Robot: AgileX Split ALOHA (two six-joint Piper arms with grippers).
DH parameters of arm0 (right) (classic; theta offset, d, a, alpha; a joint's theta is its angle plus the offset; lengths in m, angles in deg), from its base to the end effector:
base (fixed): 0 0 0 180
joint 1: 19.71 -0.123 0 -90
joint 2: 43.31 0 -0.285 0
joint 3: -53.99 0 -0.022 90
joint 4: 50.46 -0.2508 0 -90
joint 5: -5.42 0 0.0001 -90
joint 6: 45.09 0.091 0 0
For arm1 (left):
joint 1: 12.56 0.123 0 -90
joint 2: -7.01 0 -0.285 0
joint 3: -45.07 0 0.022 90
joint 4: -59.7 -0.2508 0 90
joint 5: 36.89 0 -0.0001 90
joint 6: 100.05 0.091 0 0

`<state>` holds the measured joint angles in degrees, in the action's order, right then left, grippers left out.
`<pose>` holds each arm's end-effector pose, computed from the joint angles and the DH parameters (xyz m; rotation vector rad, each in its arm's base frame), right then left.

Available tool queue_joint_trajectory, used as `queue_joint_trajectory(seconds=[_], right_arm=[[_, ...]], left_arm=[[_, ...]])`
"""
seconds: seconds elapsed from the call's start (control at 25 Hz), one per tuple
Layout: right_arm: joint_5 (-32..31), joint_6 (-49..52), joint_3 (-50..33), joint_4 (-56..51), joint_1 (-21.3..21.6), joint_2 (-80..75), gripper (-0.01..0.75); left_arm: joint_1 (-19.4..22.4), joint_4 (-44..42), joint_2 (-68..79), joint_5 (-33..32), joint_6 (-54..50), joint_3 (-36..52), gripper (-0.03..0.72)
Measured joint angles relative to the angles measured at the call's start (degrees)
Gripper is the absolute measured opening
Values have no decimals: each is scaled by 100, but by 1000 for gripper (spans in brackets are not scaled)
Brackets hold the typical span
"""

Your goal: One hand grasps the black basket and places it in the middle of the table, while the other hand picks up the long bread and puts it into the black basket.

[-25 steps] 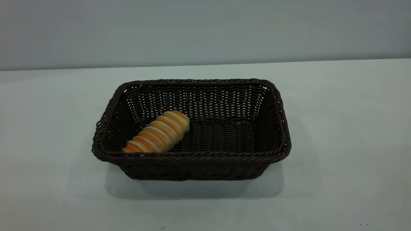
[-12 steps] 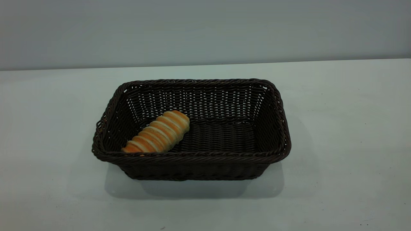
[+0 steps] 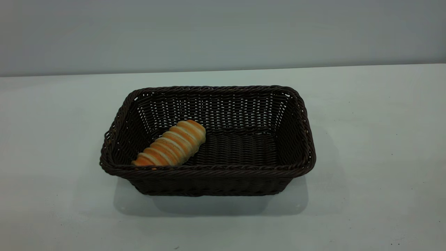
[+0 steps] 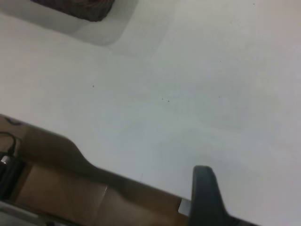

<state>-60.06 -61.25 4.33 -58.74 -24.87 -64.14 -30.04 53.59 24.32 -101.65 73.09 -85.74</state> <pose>0.0244 0.0142 0.2642 -0.4290 2.3230 0.0919 0.0191 0.0032 0.2683 0.2136 2.2762 -0.0874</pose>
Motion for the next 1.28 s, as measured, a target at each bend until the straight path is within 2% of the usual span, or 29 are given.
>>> queue_joint_trajectory(seconds=[0.2, 0.48, 0.64, 1.28], right_arm=[[5, 13, 0, 0, 0, 219, 510], [5, 13, 0, -18, 364, 788, 510], [-7, 13, 0, -18, 370, 1043, 510], [-22, 13, 0, -18, 370, 1412, 510]], left_arm=[[90, 10, -125, 0, -5, 0, 483], [1348, 10, -805, -6, -5, 0, 483], [1748, 10, -1060, -35, -5, 0, 483], [1840, 10, -1079, -47, 1, 0, 483]])
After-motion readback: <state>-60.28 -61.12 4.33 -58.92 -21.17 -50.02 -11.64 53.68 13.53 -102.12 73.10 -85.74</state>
